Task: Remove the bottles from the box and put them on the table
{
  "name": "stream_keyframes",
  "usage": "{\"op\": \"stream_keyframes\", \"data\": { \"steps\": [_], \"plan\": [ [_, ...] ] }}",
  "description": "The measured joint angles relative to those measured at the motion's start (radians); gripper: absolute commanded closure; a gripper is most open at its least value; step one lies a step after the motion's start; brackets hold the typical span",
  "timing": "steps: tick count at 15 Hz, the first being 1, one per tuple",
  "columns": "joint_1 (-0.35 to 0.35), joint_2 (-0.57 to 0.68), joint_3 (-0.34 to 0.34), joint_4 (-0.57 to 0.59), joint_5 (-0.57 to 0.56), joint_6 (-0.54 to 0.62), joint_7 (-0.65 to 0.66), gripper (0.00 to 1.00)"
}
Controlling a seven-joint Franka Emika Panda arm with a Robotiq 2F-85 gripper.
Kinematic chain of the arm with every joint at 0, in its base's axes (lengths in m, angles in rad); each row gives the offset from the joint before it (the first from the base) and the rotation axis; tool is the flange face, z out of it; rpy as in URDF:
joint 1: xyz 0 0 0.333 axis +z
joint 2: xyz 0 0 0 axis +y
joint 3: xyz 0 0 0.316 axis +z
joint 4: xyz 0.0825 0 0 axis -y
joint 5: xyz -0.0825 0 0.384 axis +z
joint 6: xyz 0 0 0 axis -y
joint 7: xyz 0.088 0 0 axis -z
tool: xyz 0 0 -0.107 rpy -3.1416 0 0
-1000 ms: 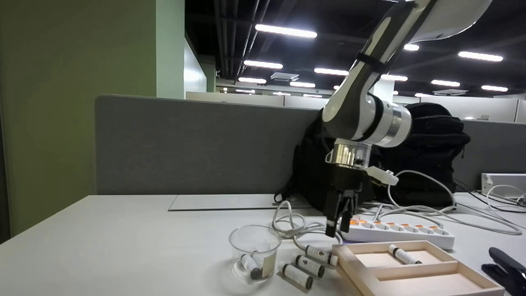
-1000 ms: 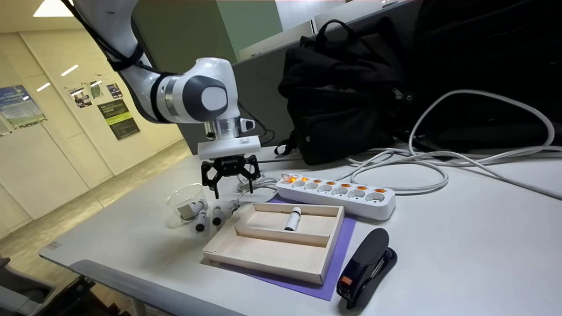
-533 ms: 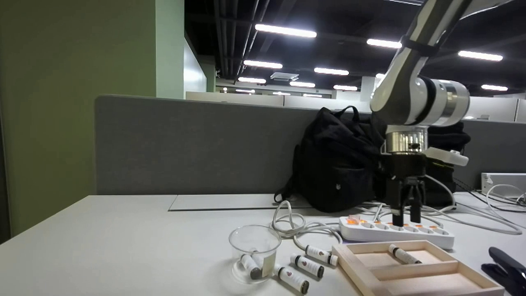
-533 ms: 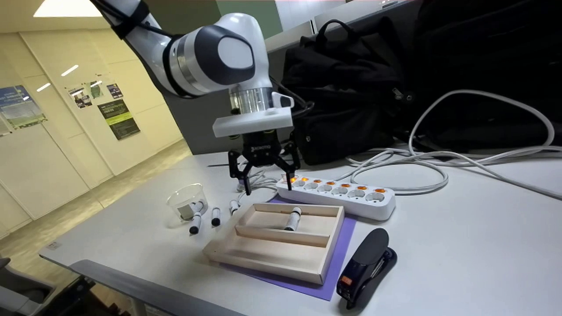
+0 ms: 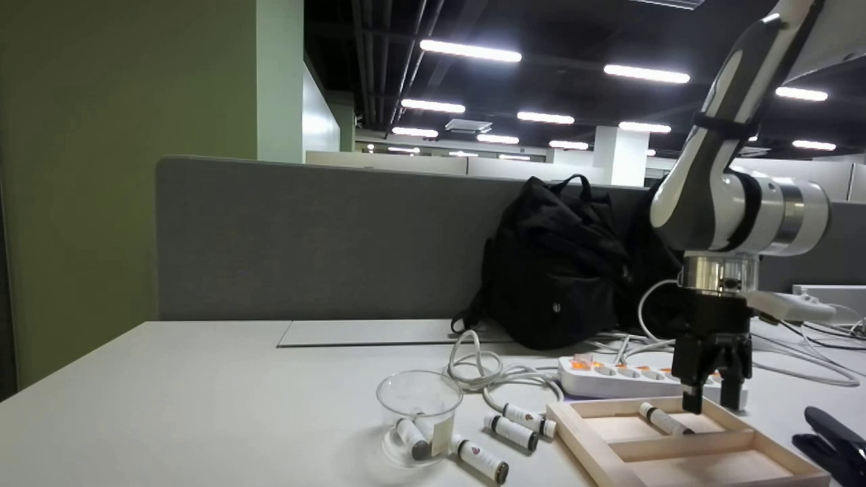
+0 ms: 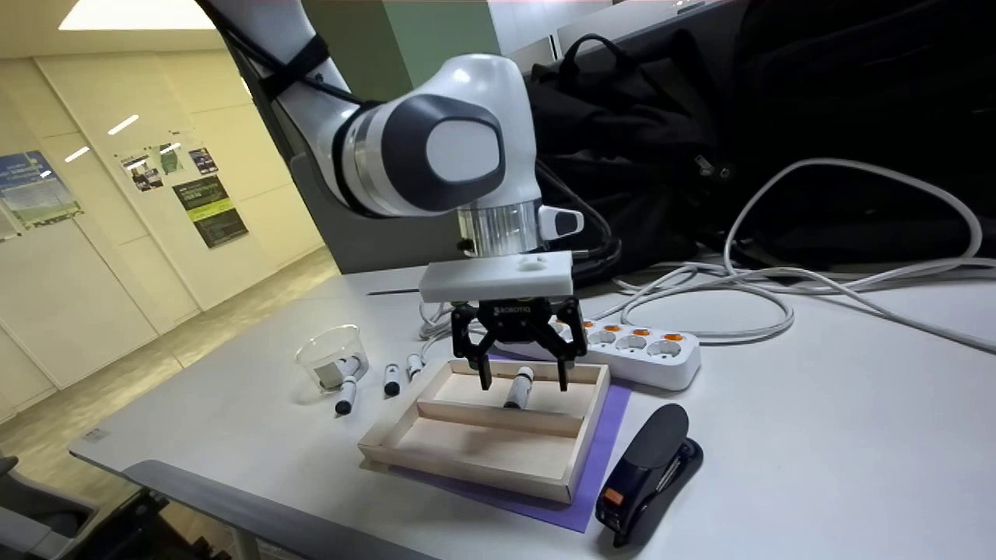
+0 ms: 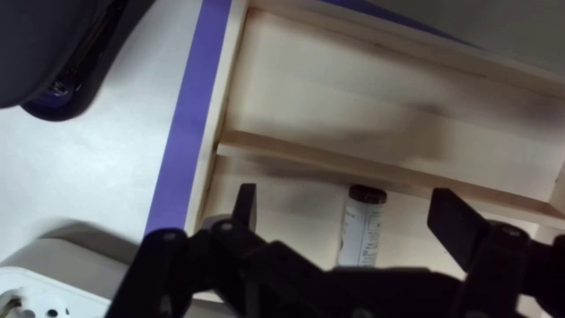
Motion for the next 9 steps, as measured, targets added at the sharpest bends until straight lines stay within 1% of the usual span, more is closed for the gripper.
{"op": "stream_keyframes", "data": {
  "steps": [2,3,4,7,9],
  "plan": [
    [-0.003,0.037,0.019,-0.003,0.0,0.095,0.0,0.0],
    [-0.004,0.055,0.032,-0.004,-0.001,0.136,0.0,0.25],
    [-0.004,0.07,0.043,-0.004,-0.005,0.17,0.001,0.25],
    [-0.004,0.115,0.071,-0.004,-0.022,0.24,0.003,0.49],
    [-0.004,0.134,0.076,-0.003,-0.044,0.27,0.01,0.6]
  ]
}}
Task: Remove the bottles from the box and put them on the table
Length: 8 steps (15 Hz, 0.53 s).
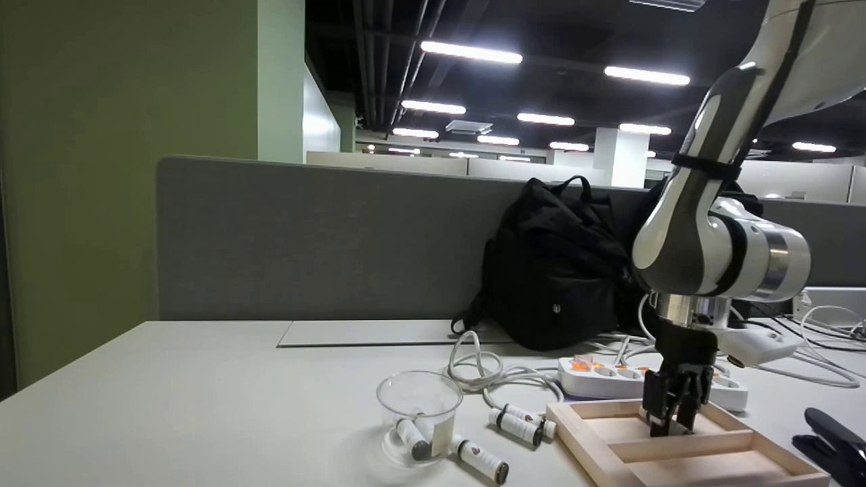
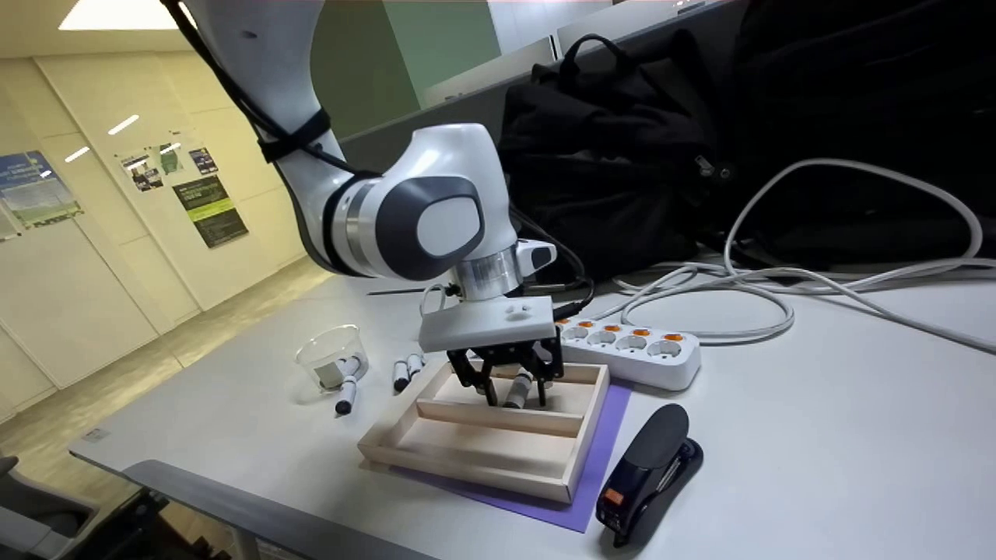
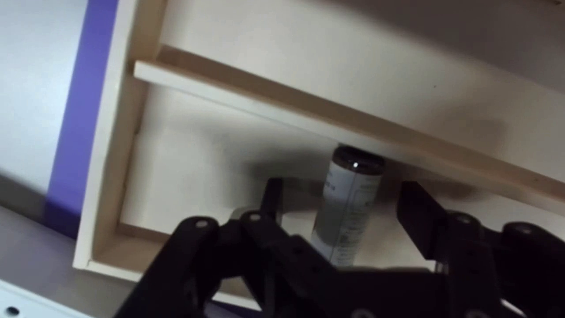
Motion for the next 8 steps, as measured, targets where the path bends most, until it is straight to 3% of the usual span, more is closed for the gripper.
{"op": "stream_keyframes", "data": {
  "steps": [5,8],
  "plan": [
    [0.001,-0.005,-0.002,0.001,-0.064,0.008,0.022,0.96],
    [0.013,-0.01,0.005,0.003,-0.085,-0.002,0.033,0.93]
  ]
}}
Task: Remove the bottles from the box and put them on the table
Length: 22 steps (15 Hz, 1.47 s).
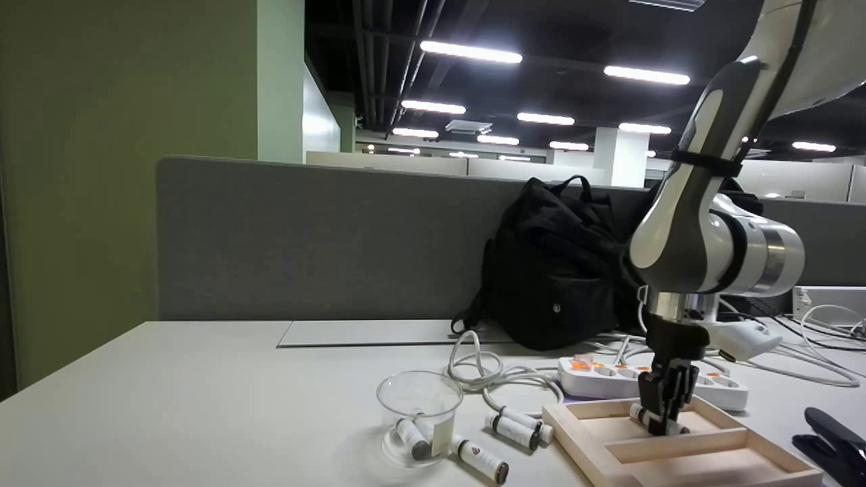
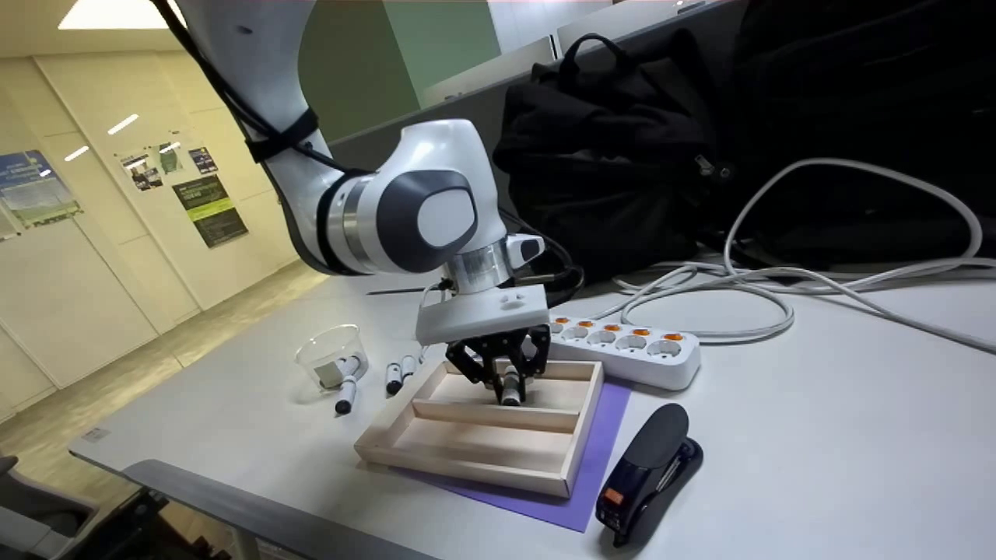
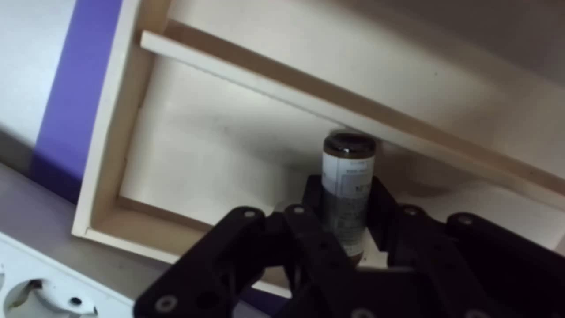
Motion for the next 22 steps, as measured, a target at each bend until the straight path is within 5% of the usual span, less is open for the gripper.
{"op": "stream_keyframes", "data": {
  "steps": [7,13,22],
  "plan": [
    [0.009,-0.107,0.14,0.025,0.026,-0.135,0.006,0.93],
    [-0.027,-0.169,0.363,0.189,0.376,-0.467,-0.183,0.93],
    [0.108,0.028,0.262,0.551,0.599,-1.017,-0.281,0.93]
  ]
}}
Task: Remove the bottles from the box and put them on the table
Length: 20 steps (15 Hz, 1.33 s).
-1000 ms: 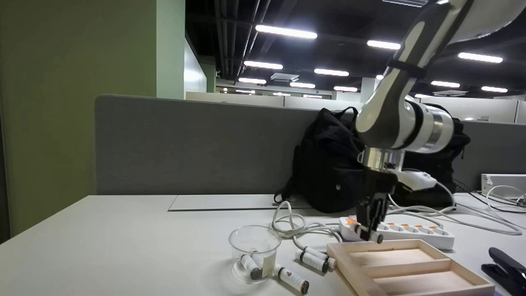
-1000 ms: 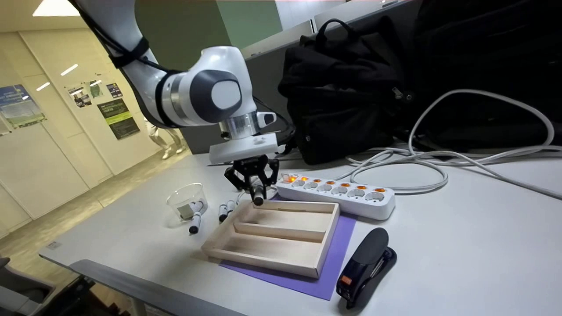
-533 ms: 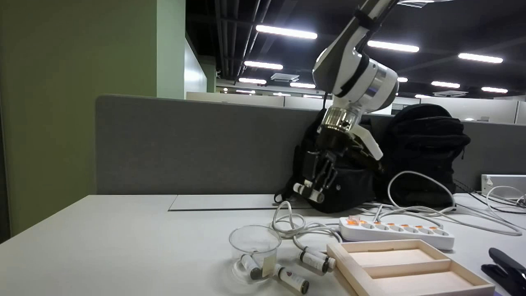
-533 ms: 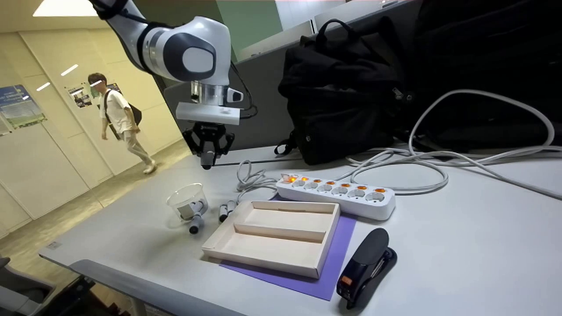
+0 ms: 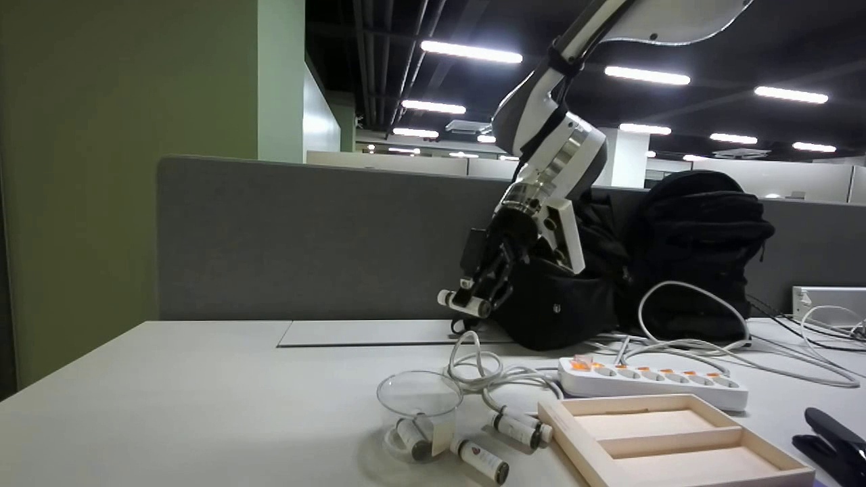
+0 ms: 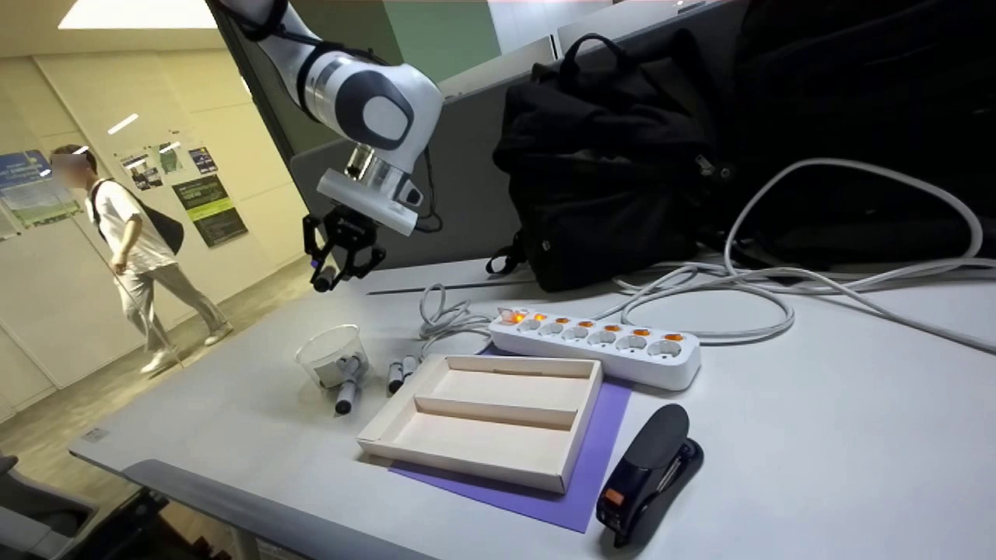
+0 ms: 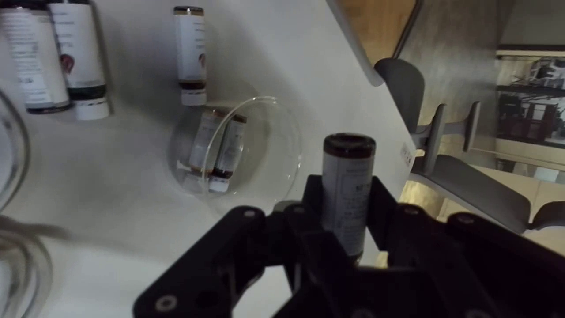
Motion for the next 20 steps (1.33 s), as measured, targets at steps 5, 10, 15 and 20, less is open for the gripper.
{"op": "stream_keyframes", "data": {
  "steps": [5,10,15,20],
  "plan": [
    [0.084,0.142,-0.055,0.095,0.027,-0.13,0.048,0.93],
    [0.127,0.234,-0.072,0.166,0.029,-0.171,0.115,0.47],
    [0.139,0.287,-0.072,0.226,0.029,-0.2,0.157,0.19],
    [0.139,0.294,-0.072,0.254,0.024,-0.21,0.163,0.1]
  ]
}}
